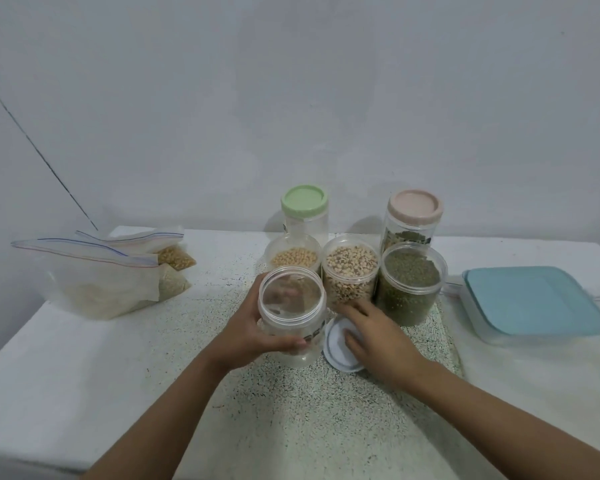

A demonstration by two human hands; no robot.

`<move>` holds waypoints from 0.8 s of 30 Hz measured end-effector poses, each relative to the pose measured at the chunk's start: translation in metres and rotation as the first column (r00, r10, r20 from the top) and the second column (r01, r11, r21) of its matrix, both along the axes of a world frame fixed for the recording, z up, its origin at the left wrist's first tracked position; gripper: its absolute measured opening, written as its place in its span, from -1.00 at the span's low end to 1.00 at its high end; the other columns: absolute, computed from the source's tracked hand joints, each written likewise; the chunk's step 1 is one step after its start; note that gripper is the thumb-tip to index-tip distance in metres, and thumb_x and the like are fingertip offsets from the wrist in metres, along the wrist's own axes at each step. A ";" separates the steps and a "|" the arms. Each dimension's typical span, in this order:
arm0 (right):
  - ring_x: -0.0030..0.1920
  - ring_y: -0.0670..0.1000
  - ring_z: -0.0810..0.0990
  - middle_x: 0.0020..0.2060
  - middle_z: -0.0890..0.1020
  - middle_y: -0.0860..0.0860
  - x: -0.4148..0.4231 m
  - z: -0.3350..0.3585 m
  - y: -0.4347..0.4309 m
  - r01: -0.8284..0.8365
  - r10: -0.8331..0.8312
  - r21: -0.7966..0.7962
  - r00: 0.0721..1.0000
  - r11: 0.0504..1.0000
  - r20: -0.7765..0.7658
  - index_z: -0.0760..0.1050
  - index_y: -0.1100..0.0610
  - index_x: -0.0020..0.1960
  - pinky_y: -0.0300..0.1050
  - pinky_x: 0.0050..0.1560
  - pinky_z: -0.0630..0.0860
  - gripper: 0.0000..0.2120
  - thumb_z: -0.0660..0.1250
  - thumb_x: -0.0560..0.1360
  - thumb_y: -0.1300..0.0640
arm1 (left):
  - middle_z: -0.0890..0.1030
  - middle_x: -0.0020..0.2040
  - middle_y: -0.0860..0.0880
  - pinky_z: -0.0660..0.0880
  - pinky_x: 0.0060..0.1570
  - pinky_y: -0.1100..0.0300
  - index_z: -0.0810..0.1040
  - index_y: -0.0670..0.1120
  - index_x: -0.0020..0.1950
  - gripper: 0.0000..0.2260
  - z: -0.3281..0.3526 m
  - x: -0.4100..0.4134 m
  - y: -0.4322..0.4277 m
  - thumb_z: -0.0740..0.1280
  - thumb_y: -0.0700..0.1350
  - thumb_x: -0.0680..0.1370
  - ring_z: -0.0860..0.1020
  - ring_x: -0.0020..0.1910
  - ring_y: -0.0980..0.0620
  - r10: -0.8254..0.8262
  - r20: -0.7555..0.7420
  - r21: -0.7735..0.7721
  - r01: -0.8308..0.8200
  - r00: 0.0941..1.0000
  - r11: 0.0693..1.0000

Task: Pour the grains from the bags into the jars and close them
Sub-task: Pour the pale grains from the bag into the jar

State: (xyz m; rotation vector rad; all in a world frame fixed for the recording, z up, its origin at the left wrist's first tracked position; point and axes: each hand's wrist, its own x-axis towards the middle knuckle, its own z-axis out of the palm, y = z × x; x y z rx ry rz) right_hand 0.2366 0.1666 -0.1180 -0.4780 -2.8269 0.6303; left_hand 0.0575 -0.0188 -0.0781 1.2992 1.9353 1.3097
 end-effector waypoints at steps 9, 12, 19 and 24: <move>0.24 0.14 0.56 0.28 0.57 0.08 0.006 -0.017 0.001 -0.087 0.091 0.242 0.996 0.966 -0.003 0.47 0.04 0.36 0.10 0.15 0.55 -0.64 0.33 0.57 0.06 | 0.32 0.50 0.15 0.49 0.31 0.11 0.35 0.24 0.47 -0.19 0.007 0.012 -0.004 0.65 0.06 0.30 0.41 0.45 0.11 0.052 0.012 -0.011 -0.052 0.999 0.999; 0.20 0.09 0.60 0.29 0.59 0.07 0.005 0.004 -0.001 -0.115 0.142 0.179 0.979 0.977 -0.145 0.50 0.11 0.35 -0.05 0.14 0.56 -0.65 0.32 0.58 0.14 | 0.41 0.48 0.15 0.43 0.32 0.03 0.17 0.26 0.53 -0.05 0.010 0.017 -0.008 0.65 0.07 0.30 0.42 0.46 0.12 0.062 0.045 -0.015 -0.061 0.997 0.998; 0.00 -0.12 0.57 0.07 0.61 -0.07 -0.030 0.087 -0.004 -0.164 0.128 -0.032 0.866 0.986 -0.484 0.53 0.10 0.23 -0.21 0.02 0.54 -0.82 0.23 0.67 0.15 | 0.56 0.36 0.12 0.44 0.31 -0.04 0.35 0.14 0.47 -0.27 0.048 0.010 -0.029 0.35 0.45 0.40 0.50 0.39 0.08 0.212 0.019 0.051 -0.212 0.977 0.976; -0.09 -0.11 0.57 -0.11 0.61 -0.13 -0.066 0.130 -0.020 -0.270 0.197 -0.073 0.839 0.960 -0.506 0.54 0.04 0.04 -0.14 -0.07 0.53 -0.89 0.24 0.63 0.09 | 0.65 0.12 0.07 0.50 0.22 0.06 0.59 0.15 0.21 -0.58 0.074 -0.010 -0.055 0.19 0.36 0.53 0.59 0.22 0.09 0.405 -0.021 0.116 -0.400 0.914 0.909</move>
